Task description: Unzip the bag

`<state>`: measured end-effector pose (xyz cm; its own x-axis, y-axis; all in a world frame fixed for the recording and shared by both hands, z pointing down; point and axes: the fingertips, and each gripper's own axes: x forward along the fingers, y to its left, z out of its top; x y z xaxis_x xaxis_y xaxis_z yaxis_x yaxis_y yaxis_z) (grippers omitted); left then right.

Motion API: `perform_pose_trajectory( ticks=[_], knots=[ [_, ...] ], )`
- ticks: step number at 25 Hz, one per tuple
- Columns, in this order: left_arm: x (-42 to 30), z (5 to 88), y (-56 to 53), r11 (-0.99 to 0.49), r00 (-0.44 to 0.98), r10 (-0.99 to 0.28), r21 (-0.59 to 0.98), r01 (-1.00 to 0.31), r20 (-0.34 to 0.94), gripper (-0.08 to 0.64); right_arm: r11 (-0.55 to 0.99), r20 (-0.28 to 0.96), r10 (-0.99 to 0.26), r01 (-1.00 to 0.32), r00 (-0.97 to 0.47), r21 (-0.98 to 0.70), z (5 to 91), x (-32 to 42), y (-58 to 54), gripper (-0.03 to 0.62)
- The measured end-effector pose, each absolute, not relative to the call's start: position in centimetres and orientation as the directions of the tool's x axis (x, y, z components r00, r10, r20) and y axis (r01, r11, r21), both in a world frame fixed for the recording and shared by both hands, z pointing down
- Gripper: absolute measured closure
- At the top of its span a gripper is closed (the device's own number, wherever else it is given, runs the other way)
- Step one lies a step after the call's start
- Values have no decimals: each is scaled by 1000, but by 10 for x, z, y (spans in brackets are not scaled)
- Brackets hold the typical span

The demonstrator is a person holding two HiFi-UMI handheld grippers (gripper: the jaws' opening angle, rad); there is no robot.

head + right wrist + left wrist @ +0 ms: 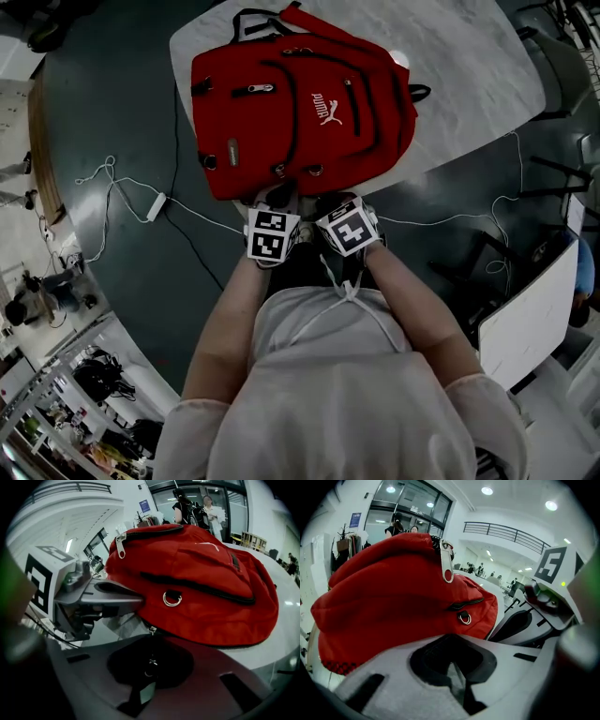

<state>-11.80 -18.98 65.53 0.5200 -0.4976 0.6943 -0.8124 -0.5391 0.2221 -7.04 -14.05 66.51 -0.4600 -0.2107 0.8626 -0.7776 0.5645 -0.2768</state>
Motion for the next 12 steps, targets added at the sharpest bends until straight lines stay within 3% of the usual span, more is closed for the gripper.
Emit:
perform_pose_trajectory(
  ticks=[12],
  knots=[
    [-118,657,-189,-462,370,-582,80,-883,724,538,619,853,-177,-729,-492,-292,667,-29,-142,565]
  ],
)
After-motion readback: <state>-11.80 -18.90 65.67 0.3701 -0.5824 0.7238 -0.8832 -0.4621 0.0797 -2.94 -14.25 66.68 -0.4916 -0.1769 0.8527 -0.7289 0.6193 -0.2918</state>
